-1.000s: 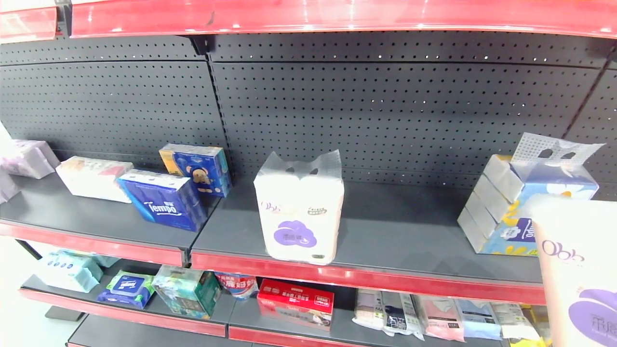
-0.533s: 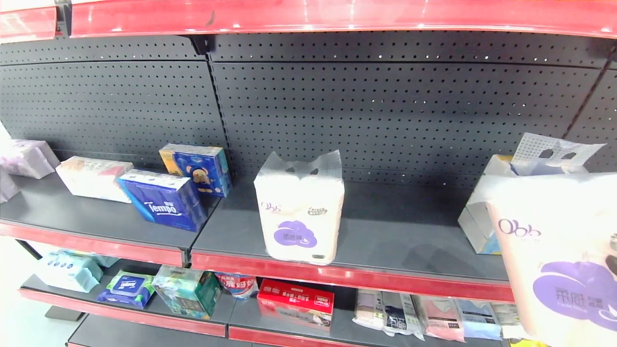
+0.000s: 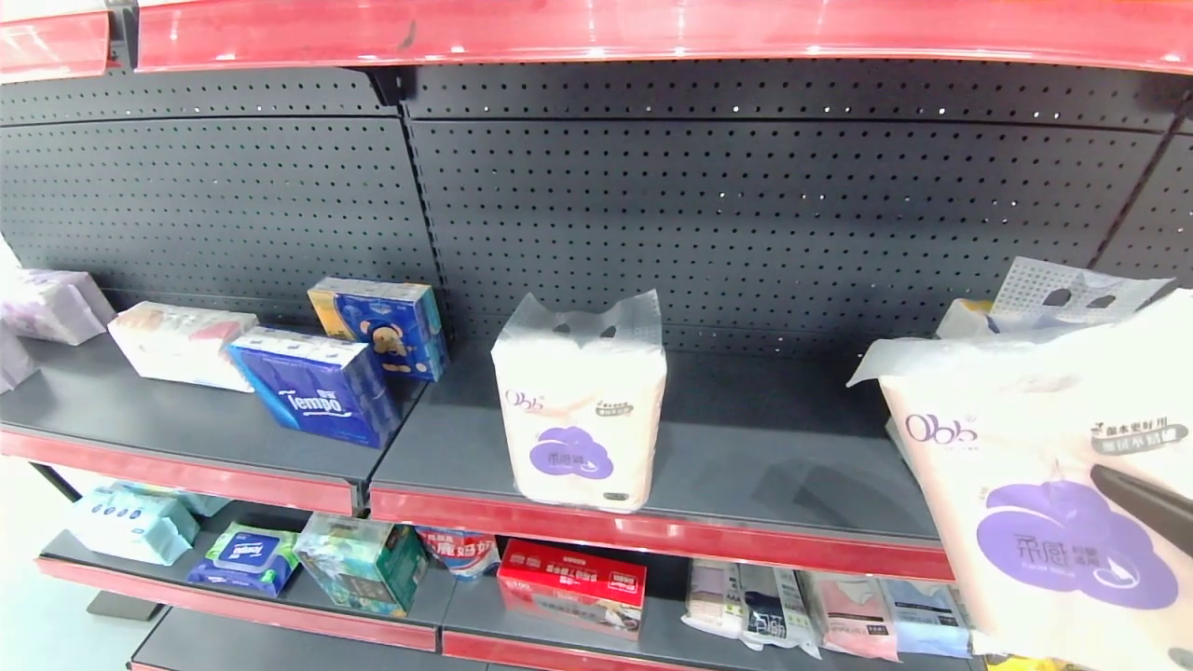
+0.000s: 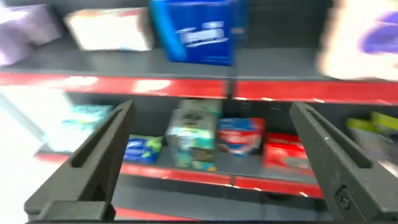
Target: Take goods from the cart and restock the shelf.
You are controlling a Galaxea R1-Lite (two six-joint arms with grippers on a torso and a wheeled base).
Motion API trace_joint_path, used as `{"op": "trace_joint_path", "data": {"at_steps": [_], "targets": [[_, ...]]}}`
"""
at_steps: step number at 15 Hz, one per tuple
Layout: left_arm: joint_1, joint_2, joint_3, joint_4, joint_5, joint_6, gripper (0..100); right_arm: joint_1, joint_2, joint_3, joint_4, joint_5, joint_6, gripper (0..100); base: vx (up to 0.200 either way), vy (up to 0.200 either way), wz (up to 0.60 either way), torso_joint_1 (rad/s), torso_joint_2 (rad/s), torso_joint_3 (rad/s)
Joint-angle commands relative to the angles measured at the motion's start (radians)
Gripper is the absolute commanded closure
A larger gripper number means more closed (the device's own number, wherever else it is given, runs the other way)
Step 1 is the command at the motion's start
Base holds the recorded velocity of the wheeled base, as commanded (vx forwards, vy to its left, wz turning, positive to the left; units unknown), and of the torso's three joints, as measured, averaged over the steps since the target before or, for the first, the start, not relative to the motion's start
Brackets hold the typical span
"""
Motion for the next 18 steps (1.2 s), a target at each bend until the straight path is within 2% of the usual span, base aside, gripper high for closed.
{"op": "trace_joint_path", "data": {"at_steps": [1, 6, 10, 11, 12, 13, 16, 18], "targets": [[0.000, 0.000, 0.028, -0.029, 0.009, -0.008, 0, 0.000, 0.008, -0.002, -0.001, 0.000, 0.000, 100, 0.000, 0.000, 0.00, 0.000, 0.00, 0.000], [-0.001, 0.000, 0.034, -0.038, -0.001, -0.011, 0, 0.000, 0.014, -0.016, 0.001, 0.000, -0.002, 100, 0.000, 0.000, 0.00, 0.000, 0.00, 0.000], [-0.029, 0.078, 0.037, -0.041, -0.050, -0.013, 0, -0.001, 0.024, -0.022, 0.001, 0.000, -0.002, 100, 0.000, 0.000, 0.00, 0.000, 0.00, 0.000], [-0.059, 0.098, 0.037, -0.041, -0.050, -0.013, 0, -0.001, 0.022, -0.022, 0.001, 0.000, -0.002, 100, 0.000, 0.000, 0.00, 0.000, 0.00, 0.000], [-0.121, 0.121, 0.037, -0.041, -0.049, -0.011, 0, -0.001, 0.022, -0.020, 0.001, -0.001, -0.002, 100, 0.000, 0.000, 0.00, 0.000, 0.00, 0.000], [-0.147, 0.130, 0.037, -0.041, -0.047, -0.010, 0, -0.001, 0.022, -0.020, 0.001, -0.001, -0.002, 100, 0.000, 0.000, 0.00, 0.000, 0.00, 0.000], [-0.311, 0.098, 0.037, -0.043, -0.049, -0.010, 0, -0.001, 0.025, -0.014, 0.001, -0.001, -0.003, 100, 0.000, 0.000, 0.00, 0.000, 0.00, 0.000], [-0.326, 0.086, 0.037, -0.045, -0.043, 0.000, 0, -0.001, 0.025, -0.014, 0.001, -0.001, -0.003, 100, 0.000, 0.000, 0.00, 0.000, 0.00, 0.000]]}}
